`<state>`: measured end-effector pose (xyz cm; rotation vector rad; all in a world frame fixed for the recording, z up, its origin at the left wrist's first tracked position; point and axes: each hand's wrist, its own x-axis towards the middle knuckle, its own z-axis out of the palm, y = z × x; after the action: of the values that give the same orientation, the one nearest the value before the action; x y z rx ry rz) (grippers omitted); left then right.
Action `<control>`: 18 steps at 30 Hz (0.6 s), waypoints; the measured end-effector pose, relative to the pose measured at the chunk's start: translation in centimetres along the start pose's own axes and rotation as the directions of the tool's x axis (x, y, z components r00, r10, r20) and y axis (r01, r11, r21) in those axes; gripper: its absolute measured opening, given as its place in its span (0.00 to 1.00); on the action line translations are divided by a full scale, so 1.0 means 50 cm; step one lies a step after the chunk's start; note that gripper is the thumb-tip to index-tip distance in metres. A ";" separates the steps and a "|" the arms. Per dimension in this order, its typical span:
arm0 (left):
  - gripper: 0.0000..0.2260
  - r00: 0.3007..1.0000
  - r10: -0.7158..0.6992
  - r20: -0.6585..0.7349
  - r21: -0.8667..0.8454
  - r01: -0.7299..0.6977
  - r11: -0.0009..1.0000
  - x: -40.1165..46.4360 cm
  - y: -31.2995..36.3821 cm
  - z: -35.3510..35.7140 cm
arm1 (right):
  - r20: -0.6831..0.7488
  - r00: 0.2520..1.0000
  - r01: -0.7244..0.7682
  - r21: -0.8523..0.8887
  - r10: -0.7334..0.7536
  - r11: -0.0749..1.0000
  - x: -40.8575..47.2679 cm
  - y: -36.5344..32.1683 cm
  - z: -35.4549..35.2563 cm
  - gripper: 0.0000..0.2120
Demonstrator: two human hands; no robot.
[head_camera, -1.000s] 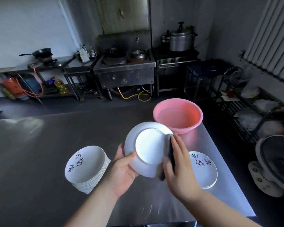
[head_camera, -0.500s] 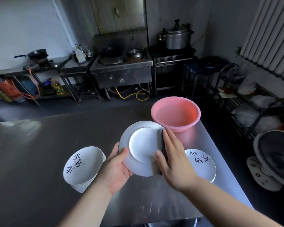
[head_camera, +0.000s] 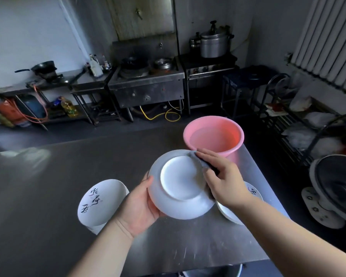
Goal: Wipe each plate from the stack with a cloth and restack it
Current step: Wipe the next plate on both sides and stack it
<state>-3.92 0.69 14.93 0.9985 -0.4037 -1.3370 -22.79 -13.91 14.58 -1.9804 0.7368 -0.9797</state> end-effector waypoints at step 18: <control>0.18 0.970 0.204 -0.129 -0.162 -0.223 0.961 0.009 -0.032 0.048 | -0.024 0.999 -0.049 -0.262 0.044 0.964 -0.021 0.010 0.075 0.35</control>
<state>-6.61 -0.49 14.88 0.8519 -0.2942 -1.0961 -20.30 -11.90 12.33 -2.1715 0.9605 -0.9105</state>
